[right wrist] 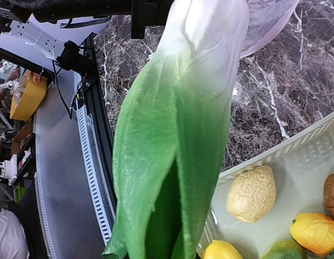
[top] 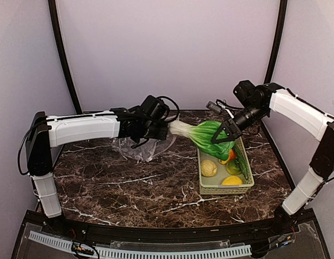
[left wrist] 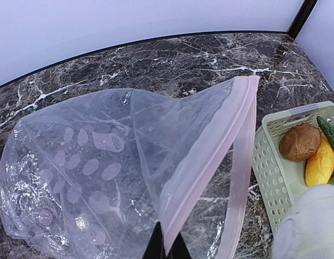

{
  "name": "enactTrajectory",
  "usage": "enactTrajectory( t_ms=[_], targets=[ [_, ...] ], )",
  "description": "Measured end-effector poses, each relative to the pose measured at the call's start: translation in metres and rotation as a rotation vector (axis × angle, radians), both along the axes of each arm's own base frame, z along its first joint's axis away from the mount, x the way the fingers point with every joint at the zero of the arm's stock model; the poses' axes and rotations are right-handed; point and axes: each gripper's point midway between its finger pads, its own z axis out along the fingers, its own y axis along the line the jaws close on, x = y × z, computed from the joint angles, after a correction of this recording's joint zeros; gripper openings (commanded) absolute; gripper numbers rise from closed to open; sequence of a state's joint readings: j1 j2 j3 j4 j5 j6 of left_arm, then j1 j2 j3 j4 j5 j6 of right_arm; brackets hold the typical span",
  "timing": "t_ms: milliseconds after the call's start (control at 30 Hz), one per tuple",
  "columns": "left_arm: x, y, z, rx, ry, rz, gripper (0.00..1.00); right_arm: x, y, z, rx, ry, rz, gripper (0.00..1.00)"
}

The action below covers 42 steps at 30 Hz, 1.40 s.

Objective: Place the food in the zip-top bag and seal the zipper
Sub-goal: Place the fake vegetable in the zipper food storage bag.

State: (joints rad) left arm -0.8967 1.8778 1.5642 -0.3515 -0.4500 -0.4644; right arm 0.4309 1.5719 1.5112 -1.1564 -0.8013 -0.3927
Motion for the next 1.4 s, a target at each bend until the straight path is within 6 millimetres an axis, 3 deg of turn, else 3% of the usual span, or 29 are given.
enactTrajectory(
  t_ms=[267, 567, 800, 1033, 1200, 1300, 1400],
  targets=[
    [-0.004, -0.006, 0.004, -0.045, 0.016, -0.019, 0.01, 0.008, 0.014, -0.016, 0.000, 0.131, -0.017, 0.06],
    [-0.015, -0.008, 0.034, -0.098, -0.041, -0.080, 0.01, 0.024, 0.037, -0.037, -0.030, 0.248, -0.012, 0.07],
    [-0.023, -0.026, 0.042, -0.135, -0.060, -0.159, 0.01, 0.053, 0.066, -0.027, 0.010, 0.246, 0.000, 0.10],
    [-0.035, -0.046, 0.049, -0.180, -0.068, -0.220, 0.01, 0.052, 0.088, -0.045, 0.001, 0.321, 0.020, 0.14],
    [-0.041, -0.057, 0.051, -0.203, -0.073, -0.251, 0.01, 0.047, 0.098, -0.056, -0.020, 0.350, 0.035, 0.31],
    [-0.043, -0.062, 0.048, -0.206, -0.068, -0.264, 0.01, 0.047, 0.101, -0.053, -0.020, 0.356, 0.030, 0.49],
    [-0.045, -0.065, 0.045, -0.205, -0.064, -0.269, 0.01, 0.052, 0.102, -0.047, -0.017, 0.320, 0.028, 0.60]
  ],
)
